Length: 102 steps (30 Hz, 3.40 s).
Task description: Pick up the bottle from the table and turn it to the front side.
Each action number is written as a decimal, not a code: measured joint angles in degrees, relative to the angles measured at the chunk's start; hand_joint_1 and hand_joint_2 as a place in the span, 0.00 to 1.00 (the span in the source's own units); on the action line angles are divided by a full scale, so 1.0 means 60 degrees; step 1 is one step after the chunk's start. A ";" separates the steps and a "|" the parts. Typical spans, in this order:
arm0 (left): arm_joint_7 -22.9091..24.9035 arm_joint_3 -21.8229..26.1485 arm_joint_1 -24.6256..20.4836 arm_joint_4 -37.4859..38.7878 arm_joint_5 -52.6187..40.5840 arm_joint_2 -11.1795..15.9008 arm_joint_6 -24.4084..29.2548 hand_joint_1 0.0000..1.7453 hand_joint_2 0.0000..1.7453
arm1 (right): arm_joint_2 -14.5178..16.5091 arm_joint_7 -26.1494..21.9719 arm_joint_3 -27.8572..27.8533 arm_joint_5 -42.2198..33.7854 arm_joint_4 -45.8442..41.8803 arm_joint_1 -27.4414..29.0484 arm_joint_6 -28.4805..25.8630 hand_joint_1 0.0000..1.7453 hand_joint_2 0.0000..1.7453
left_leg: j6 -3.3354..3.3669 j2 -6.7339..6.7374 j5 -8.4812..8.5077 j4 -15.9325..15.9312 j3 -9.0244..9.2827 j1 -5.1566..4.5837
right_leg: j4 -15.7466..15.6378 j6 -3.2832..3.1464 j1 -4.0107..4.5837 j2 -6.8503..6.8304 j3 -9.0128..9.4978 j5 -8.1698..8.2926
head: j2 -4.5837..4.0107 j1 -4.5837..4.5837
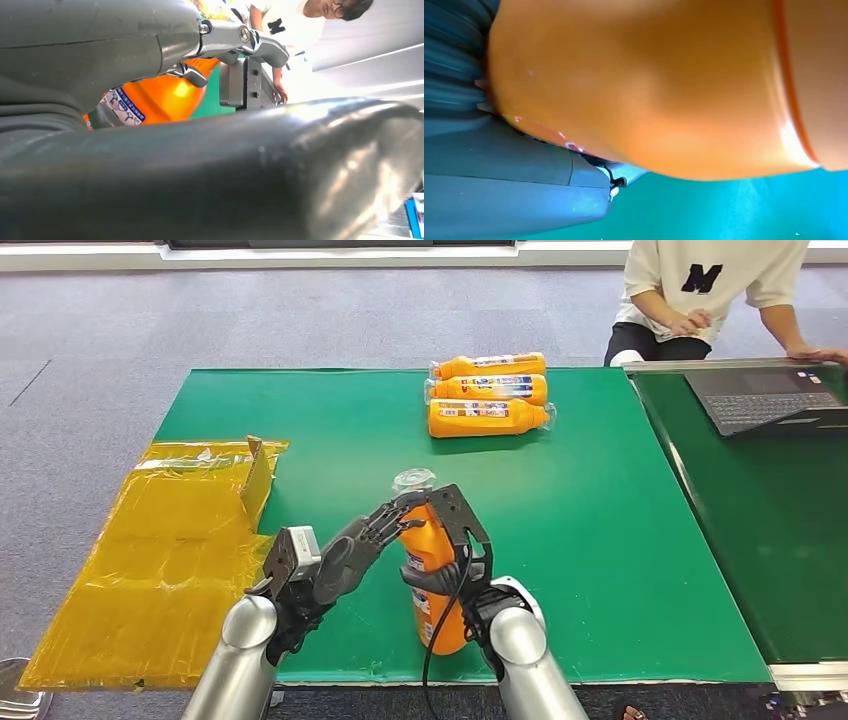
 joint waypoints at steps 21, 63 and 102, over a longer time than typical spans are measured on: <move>-0.0459 0.0286 -0.2389 0.3212 -0.1386 -0.0417 0.0794 0.00 0.00 | 0.0041 0.0086 0.0692 0.1278 0.0468 -0.0755 -0.1202 1.00 1.00 | 0.0007 -0.0054 0.0030 0.0002 -0.0042 -0.0003 | 0.0005 0.0007 -0.0004 -0.0046 -0.0013 0.0019 | 0.0000 -0.0001; -0.0854 0.2233 -0.2705 0.5142 -0.1809 -0.0059 0.0941 0.00 0.00 | -0.0651 0.0004 0.2998 0.5578 -0.2120 -0.0182 -0.4967 1.00 1.00 | -0.0012 -0.0054 0.0053 0.0001 -0.0086 0.0011 | 0.0005 -0.0006 0.0012 -0.0045 -0.0066 0.0030 | 0.0000 0.0000; 0.0438 -0.0480 -0.0750 -0.0307 -0.1729 0.0265 0.2043 0.00 1.00 | -0.0570 0.0001 0.2366 0.4330 -0.1438 -0.0428 -0.3435 1.00 1.00 | -0.0009 -0.0042 0.0050 0.0000 -0.0080 0.0008 | 0.0004 -0.0008 0.0010 -0.0035 -0.0059 0.0033 | 0.0000 0.0000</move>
